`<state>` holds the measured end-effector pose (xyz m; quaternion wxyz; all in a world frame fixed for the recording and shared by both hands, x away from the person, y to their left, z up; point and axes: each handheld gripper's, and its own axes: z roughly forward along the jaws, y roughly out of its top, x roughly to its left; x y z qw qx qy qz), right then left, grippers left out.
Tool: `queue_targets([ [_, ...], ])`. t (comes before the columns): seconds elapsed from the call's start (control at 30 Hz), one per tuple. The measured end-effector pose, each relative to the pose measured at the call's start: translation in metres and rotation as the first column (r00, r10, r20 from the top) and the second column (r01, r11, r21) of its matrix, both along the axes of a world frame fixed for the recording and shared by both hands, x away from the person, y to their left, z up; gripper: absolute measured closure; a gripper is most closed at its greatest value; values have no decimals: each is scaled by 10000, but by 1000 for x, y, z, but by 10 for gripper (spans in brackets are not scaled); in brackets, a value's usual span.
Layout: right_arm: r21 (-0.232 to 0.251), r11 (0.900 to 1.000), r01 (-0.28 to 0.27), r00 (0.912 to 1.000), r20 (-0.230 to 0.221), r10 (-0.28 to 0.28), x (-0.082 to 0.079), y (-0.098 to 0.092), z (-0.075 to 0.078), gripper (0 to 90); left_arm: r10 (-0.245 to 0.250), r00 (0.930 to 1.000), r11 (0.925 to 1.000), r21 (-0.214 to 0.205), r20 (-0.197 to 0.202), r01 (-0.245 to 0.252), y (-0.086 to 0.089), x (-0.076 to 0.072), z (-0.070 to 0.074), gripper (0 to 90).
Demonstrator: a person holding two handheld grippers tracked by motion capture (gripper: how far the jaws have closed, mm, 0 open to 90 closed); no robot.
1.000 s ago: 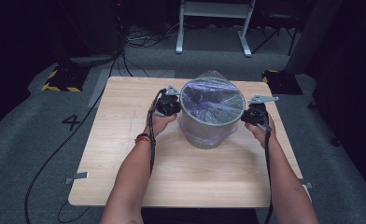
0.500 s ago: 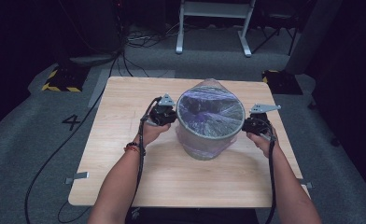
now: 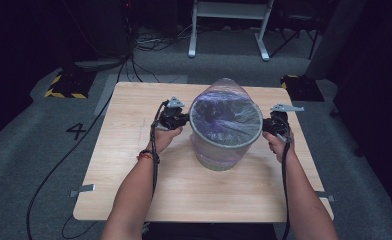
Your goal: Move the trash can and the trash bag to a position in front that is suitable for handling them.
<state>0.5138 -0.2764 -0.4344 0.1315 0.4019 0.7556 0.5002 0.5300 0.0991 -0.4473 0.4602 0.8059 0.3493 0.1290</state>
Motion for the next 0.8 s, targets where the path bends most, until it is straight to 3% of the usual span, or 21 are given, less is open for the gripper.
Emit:
queue_targets([
  [0.07,-211,9998,-53,9987,-506,42,4,5,-8,900,-84,9997,9997,236,-222,89,-5,2,-5,900],
  [0.17,-115,9997,-221,9960,-865,210,6,7,-15,900,-174,9982,9994,288,-581,191,-13,1,-9,900],
  [0.33,-465,9979,-445,9880,-1499,371,4,8,-26,900,-592,9894,9915,1071,-1325,737,-19,1,-22,900],
  [0.37,-543,9974,-470,9868,-1572,379,4,7,-30,900,-504,9888,9929,998,-1407,648,-19,0,-25,900],
  [0.5,-479,9973,-558,9853,-1642,473,-1,4,-38,900,-392,9904,9947,896,-1325,513,-15,-5,-30,898],
  [0.67,-391,9988,-295,9880,-1524,232,-8,-5,-41,900,-211,9946,9964,791,-1018,292,-8,-16,-34,863],
  [0.8,-337,9990,-293,9855,-1679,232,-15,-10,-50,900,-288,9954,9939,1034,-914,383,-2,-24,-40,862],
])
